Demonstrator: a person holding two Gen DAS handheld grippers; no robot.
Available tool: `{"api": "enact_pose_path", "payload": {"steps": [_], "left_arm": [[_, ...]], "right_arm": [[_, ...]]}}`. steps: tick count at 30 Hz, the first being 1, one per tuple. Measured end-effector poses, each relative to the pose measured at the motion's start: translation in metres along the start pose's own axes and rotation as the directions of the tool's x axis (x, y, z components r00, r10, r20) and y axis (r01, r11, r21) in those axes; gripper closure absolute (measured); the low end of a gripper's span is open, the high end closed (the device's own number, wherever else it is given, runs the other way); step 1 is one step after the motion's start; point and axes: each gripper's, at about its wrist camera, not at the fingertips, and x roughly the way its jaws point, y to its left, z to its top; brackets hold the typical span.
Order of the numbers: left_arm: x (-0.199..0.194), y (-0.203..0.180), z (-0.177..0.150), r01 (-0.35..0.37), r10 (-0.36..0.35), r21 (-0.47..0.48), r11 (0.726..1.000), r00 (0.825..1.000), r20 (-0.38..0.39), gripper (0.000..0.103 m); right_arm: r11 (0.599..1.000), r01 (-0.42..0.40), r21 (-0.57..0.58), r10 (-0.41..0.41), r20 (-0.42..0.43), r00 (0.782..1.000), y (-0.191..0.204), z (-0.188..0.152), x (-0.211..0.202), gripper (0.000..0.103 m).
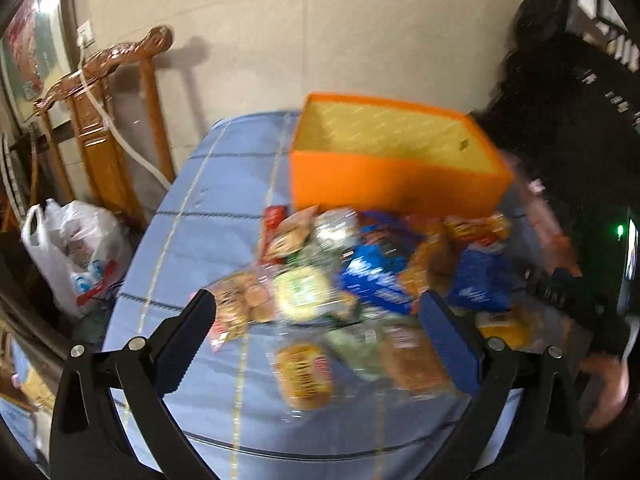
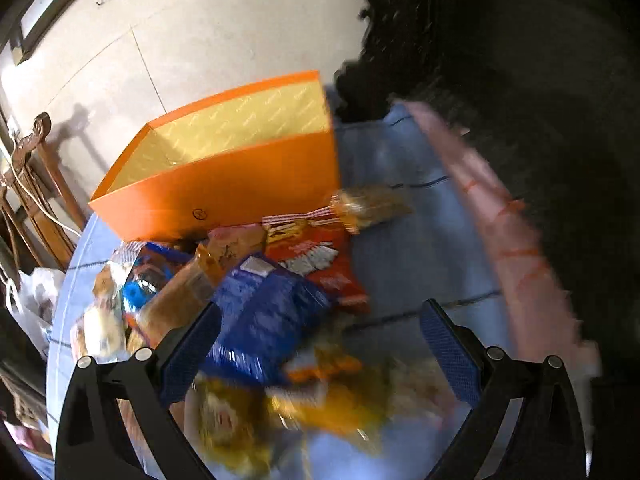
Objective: Organize snacks
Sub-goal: 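Grasp a blue snack bag with the left gripper while the right grasps another blue bag, then carry both blue bags over the orange box and release them inside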
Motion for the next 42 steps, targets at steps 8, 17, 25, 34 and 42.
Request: {"api": "enact_pose_path", "payload": {"steps": [8, 17, 25, 34, 42], "left_arm": [[0.058, 0.015, -0.012, -0.011, 0.007, -0.028, 1.000, 0.993, -0.120, 0.004], [0.136, -0.055, 0.026, 0.108, -0.099, 0.174, 0.979, 0.993, -0.059, 0.004], [0.168, -0.079, 0.032, 0.235, -0.206, 0.222, 0.946, 0.968, -0.145, 0.049], [0.132, -0.052, 0.030, 0.391, -0.372, 0.116, 0.913, 0.915, -0.159, 0.082], [0.115, -0.051, 0.026, 0.410, -0.391, 0.123, 0.904, 0.908, -0.153, 0.089]], "right_arm": [[0.998, -0.065, 0.001, 0.065, -0.095, 0.993, 0.024, 0.004, 0.033, 0.050], [0.999, 0.035, 0.026, -0.036, 0.022, 0.999, -0.019, -0.006, -0.068, 0.059], [0.997, 0.043, 0.062, -0.044, 0.024, 0.999, -0.041, -0.016, -0.098, 0.059], [1.000, -0.017, 0.010, 0.016, 0.079, 0.997, -0.025, 0.001, -0.116, 0.059], [0.998, -0.069, -0.011, 0.070, 0.093, 0.993, -0.014, 0.007, -0.121, 0.059]]}}
